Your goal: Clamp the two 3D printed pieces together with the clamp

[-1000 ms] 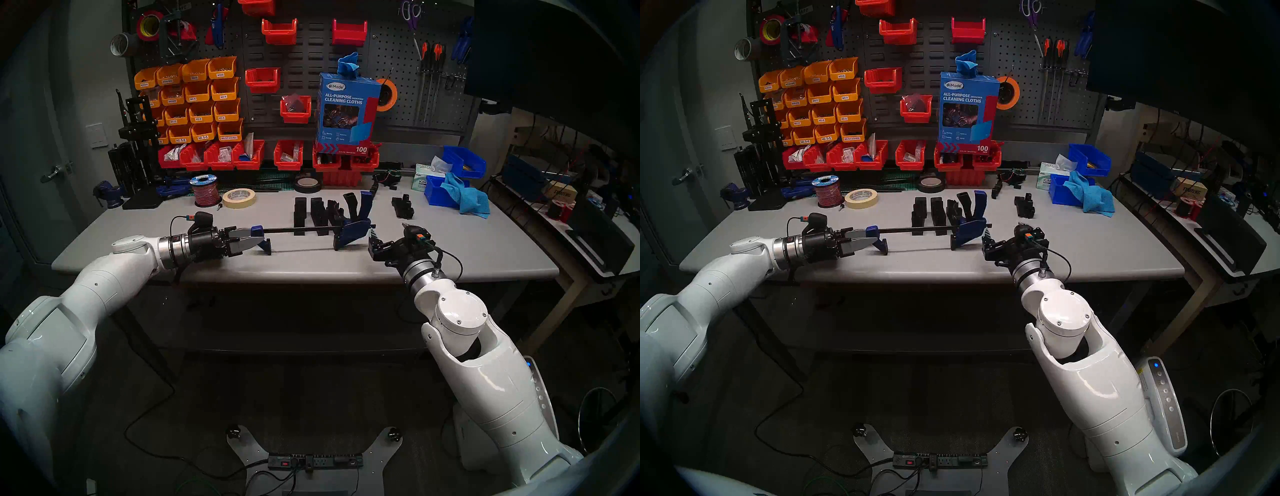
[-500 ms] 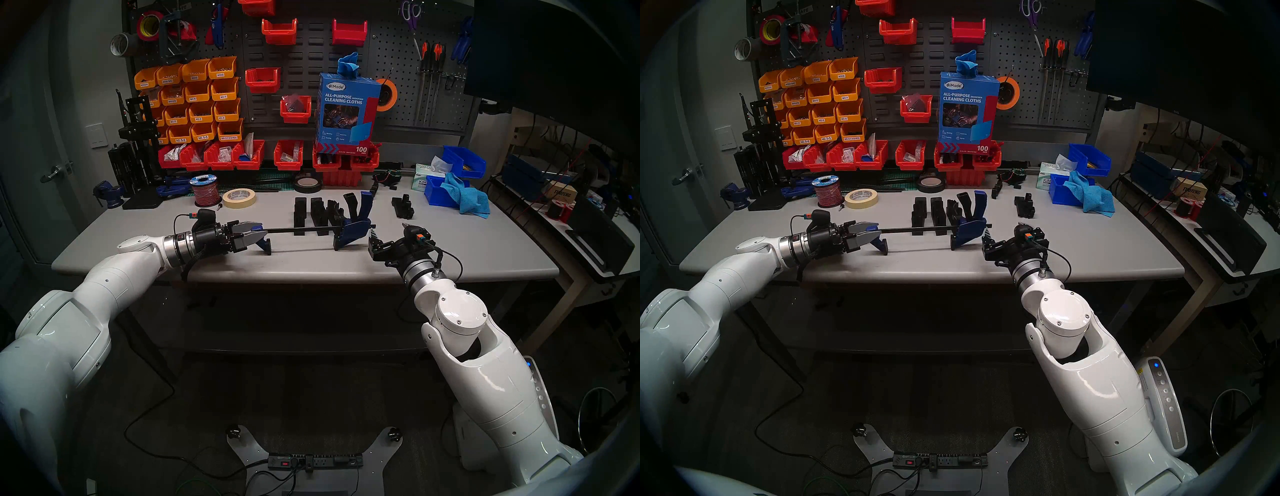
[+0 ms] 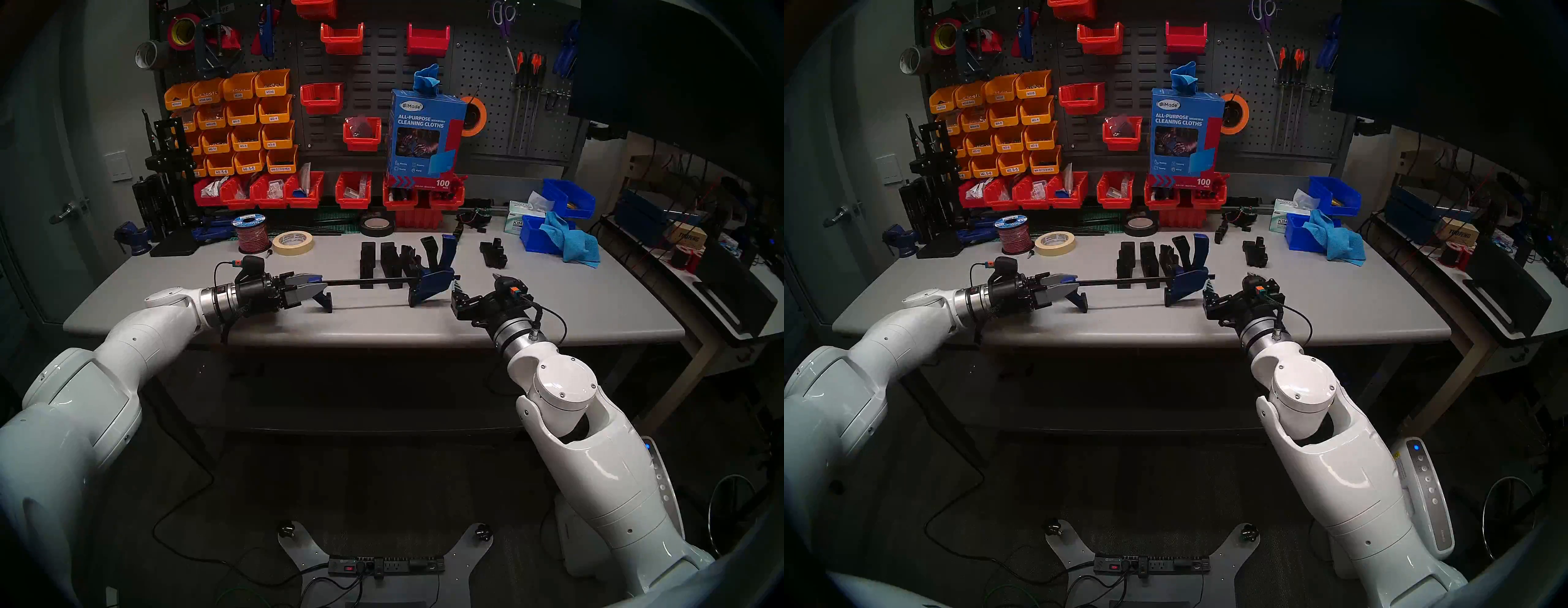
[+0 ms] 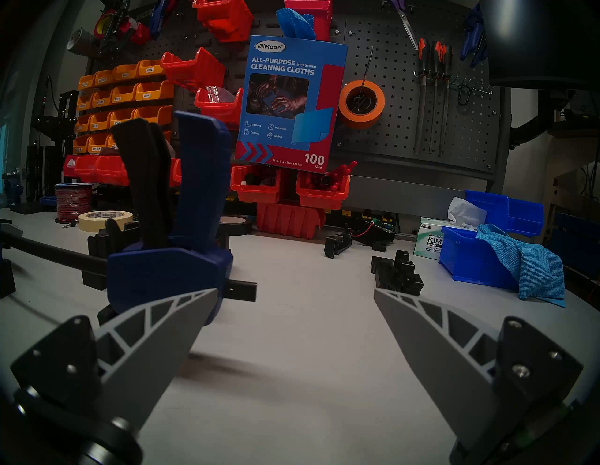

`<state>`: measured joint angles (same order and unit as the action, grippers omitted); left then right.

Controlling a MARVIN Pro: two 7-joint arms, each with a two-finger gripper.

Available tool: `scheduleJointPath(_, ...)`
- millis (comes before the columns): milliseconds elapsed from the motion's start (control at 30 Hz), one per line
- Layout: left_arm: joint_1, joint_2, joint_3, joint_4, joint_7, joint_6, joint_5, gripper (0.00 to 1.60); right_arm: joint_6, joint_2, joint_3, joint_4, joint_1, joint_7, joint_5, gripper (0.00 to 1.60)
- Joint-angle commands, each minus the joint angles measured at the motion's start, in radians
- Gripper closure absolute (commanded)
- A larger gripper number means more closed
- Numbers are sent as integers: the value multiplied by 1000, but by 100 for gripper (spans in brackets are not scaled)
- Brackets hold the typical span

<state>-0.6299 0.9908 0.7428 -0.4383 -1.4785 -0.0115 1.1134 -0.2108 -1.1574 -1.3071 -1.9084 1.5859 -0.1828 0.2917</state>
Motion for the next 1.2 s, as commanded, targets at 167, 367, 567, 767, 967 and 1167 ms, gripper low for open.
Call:
scheduleJointPath(167,44,-24,-32,12,-5,-1,-2,0,1,0,-1,-13,-2,1,0,0)
scheduleJointPath(367,44,-26,-39,20,-5,10,12,0,1,0,-1,-13,-2,1,0,0)
scheduleJointPath(567,42,-26,-43,17,-5,14,21,0,1,0,-1,-13,-2,1,0,0)
scheduleJointPath(767,42,-29,-51,9,-5,2,27,0,1,0,-1,-13,-2,1,0,0)
scheduleJointPath(967,35,-42,-72,-21,-5,-47,38,0,1,0,-1,-13,-3,1,0,0)
scheduleJointPath(1167,30,-52,-91,-42,-5,-79,57,160,1,0,-1,-13,-3,1,0,0)
